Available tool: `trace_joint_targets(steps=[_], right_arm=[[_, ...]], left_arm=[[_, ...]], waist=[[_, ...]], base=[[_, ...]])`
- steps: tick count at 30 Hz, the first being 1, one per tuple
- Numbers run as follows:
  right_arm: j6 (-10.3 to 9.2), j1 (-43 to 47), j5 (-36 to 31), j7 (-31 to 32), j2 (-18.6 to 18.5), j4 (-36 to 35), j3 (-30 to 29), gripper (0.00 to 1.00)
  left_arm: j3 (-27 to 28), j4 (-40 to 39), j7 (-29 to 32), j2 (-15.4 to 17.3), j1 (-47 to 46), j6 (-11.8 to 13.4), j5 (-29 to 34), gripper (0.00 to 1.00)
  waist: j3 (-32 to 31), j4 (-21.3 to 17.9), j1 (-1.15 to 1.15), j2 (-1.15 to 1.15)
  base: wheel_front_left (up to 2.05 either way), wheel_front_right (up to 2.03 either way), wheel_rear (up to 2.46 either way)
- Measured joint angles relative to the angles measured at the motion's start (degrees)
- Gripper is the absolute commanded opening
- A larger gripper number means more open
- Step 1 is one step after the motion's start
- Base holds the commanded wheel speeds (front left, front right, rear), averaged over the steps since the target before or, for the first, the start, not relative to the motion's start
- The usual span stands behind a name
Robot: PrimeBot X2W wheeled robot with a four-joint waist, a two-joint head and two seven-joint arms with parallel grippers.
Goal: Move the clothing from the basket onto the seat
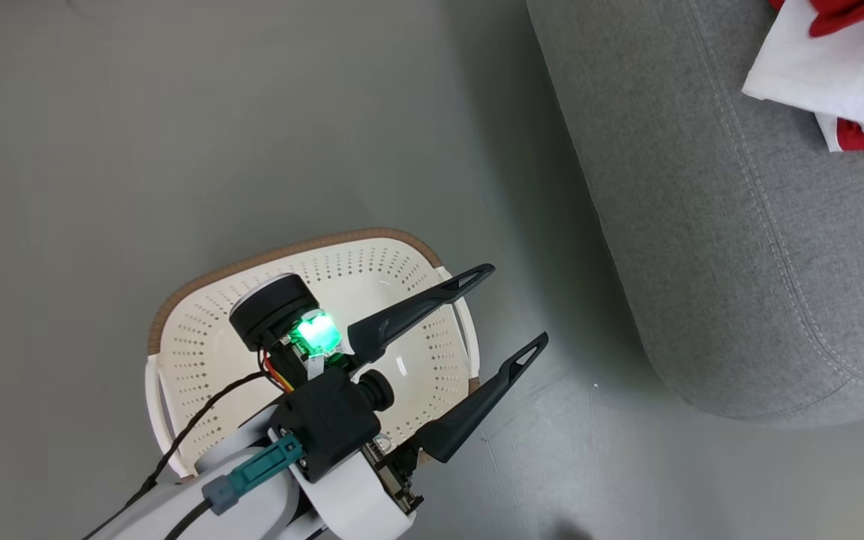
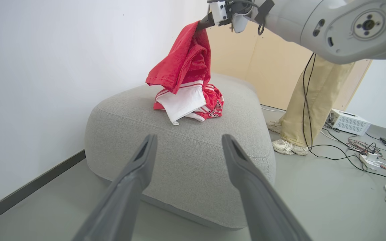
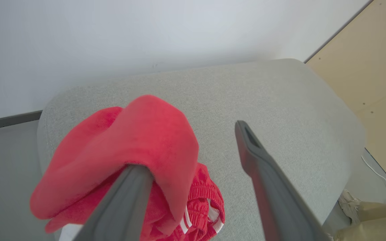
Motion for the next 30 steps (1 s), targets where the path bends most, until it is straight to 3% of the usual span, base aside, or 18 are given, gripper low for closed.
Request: trace_joint_targets(steps=[2,7,14,18,30], right_arm=[[0.0,0.1,-0.1,3.7,0.3,1.9,-0.5,1.0],[0.0,0.1,-0.6,4.9,-0.3,1.7,-0.3,1.0],[0.0,0.5,-0.1,12.0,2.1,2.7,-0.4,1.0],[0.0,0.7,1.2,16.3,1.6,4.3,-0.7,1.0],[0.0,2.2,1.5,18.9,-0.5,0.2,1.2,1.0]], left_arm=[[-0.1,0.6,-0.2,-0.3,0.0,0.0,0.0,1.0],[-0.4,1.5,-0.7,-0.9,0.2,0.0,-0.5,1.0],[-1.4,2.7,-1.2,-1.6,0.3,-0.1,-0.6,1.0],[-1.8,3.4,-1.4,-2.2,0.5,-0.5,-1.4,1.0],[-2.4,5.3,-1.9,-3.4,2.1,-0.6,-3.1,1.0]], waist=[[-0.9,0.4,0.0,0.0],[-3.1,1.5,0.0,0.0],[-6.3,2.6,0.0,0.0],[-8.3,2.9,0.0,0.0],[-14.3,3.3,0.0,0.0]], base=[[0.0,0.0,0.0],[0.0,0.0,0.0],[0.0,0.0,0.0],[0.0,0.0,0.0],[0.0,0.0,0.0]])
